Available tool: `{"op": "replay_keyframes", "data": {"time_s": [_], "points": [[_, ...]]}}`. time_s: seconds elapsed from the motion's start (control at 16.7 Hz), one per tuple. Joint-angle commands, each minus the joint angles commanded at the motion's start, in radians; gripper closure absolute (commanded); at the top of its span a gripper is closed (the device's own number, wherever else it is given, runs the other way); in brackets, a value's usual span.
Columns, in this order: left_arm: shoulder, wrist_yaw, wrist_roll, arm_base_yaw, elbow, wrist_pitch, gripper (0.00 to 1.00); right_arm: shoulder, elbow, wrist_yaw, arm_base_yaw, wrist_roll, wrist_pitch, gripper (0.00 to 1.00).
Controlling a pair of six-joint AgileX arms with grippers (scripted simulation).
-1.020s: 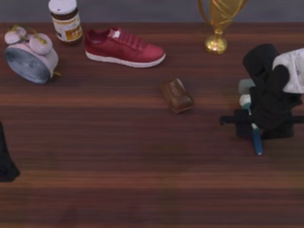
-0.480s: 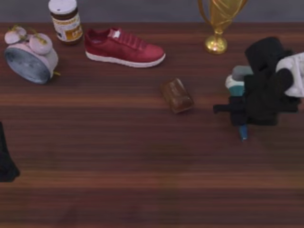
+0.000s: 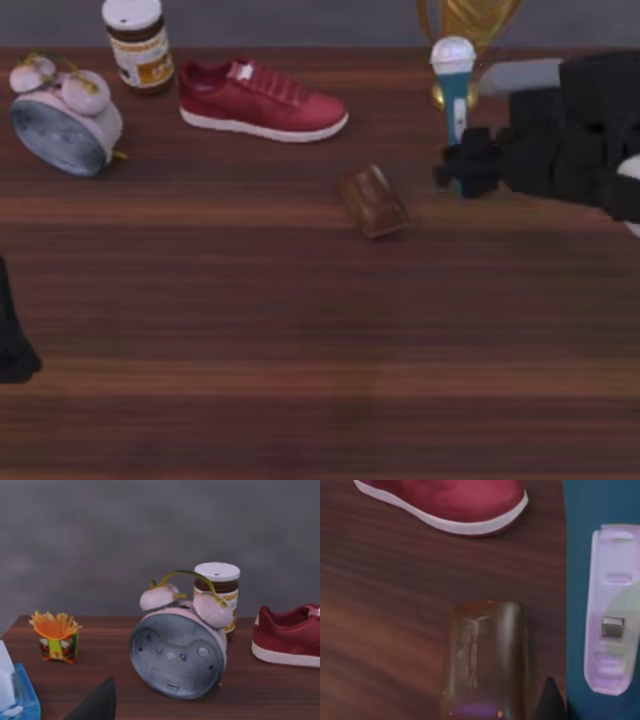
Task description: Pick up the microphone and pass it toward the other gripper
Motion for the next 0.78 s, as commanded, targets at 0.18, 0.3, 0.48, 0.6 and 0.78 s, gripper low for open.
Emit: {"op": "replay_keyframes", "data": {"time_s": [0.18, 0.3, 0.48, 0.6, 0.78], "points": [[0.0, 0.0, 0.0, 0.0, 0.0, 0.0, 0.0, -0.066, -0.073, -0.087, -0.004, -0.052, 0.262, 1.0], [0.0, 0.0, 0.0, 0.0, 0.0, 0.0, 0.0, -0.112, -0.115, -0.138, -0.007, -0.085, 0.409, 1.0], [0.0, 0.0, 0.0, 0.0, 0.0, 0.0, 0.0, -0.173, -0.162, -0.194, -0.011, -0.123, 0.555, 1.0], [0.0, 0.0, 0.0, 0.0, 0.0, 0.0, 0.0, -0.194, -0.177, -0.213, -0.012, -0.136, 0.599, 1.0], [0.0, 0.0, 0.0, 0.0, 0.0, 0.0, 0.0, -0.197, -0.179, -0.216, -0.012, -0.138, 0.605, 1.0]]}}
